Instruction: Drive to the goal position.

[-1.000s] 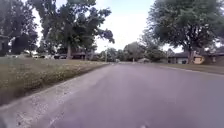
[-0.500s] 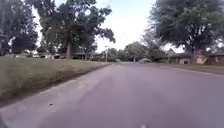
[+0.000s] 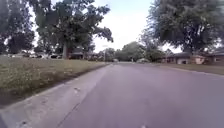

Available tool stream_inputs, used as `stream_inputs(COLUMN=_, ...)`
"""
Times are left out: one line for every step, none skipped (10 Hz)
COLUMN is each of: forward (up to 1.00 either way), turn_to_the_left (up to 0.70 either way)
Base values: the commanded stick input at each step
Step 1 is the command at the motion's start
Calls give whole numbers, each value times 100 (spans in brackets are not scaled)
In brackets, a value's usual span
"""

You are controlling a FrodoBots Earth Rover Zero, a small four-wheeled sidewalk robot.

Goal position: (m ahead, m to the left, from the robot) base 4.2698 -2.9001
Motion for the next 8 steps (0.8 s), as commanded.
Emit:
stream_inputs(forward=100, turn_to_the_left=0)
stream_inputs(forward=100, turn_to_the_left=0)
stream_inputs(forward=100, turn_to_the_left=0)
stream_inputs(forward=100, turn_to_the_left=-1)
stream_inputs(forward=100, turn_to_the_left=-2)
stream_inputs(forward=100, turn_to_the_left=-33)
stream_inputs(forward=100, turn_to_the_left=-25)
stream_inputs(forward=100, turn_to_the_left=-9)
